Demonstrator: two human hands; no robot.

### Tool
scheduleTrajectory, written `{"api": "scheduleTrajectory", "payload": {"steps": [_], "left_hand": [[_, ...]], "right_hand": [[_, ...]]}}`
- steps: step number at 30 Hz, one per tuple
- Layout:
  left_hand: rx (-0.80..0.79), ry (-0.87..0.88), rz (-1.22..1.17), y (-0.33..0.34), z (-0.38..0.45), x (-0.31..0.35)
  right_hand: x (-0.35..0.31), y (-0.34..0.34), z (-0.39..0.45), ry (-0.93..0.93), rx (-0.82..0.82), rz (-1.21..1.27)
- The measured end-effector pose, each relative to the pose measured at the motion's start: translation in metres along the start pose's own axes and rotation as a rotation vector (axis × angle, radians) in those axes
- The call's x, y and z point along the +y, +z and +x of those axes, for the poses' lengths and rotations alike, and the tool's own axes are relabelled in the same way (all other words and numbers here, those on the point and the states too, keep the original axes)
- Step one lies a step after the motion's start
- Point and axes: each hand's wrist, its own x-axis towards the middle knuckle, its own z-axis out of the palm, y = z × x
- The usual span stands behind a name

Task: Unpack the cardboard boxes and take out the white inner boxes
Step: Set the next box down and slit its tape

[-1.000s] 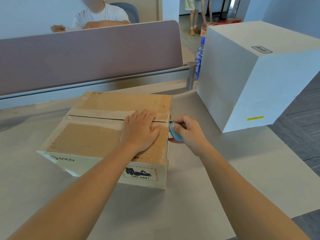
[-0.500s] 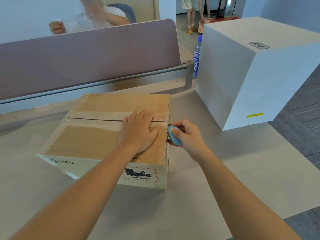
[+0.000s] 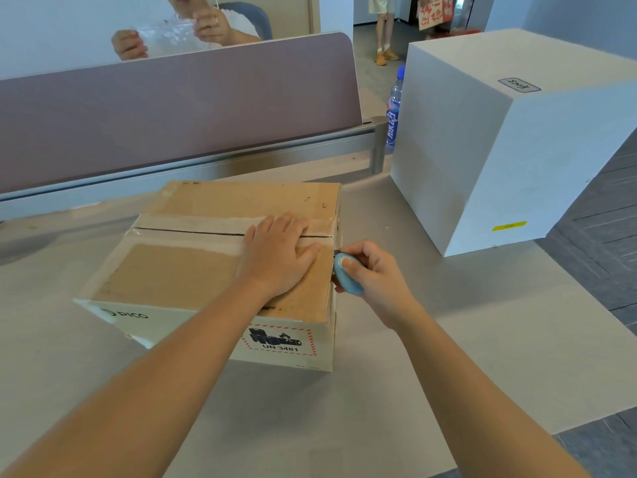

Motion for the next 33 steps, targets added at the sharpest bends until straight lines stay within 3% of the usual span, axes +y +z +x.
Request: {"api": "scheduleTrajectory", "payload": {"steps": [7,14,22,26,33], "left_hand": [[0.023,0.033,-0.011,0.0,0.001,-0.002],[-0.003,0.071,-0.009,0.001,0.005,-0.01],[-0.001,0.09,-0.035,-0.015,-0.007,-0.001],[-0.071,0.083,-0.062,-0.032,-0.02,0.023],[-0.139,0.237,-0.086,-0.021,-0.06,0.106]], "right_hand": [[0.005,0.005,-0.01,0.014,0.035,0.078],[-0.003,0.008,-0.013,0.028,0.073,-0.154],[-0.023,-0.007,-0.036,0.08,0.34,-0.376],[-0.03,-0.035,-0.053,0.092,0.369,-0.5],[-0.027,-0.089,-0.085,0.158,0.309,-0.718]]}}
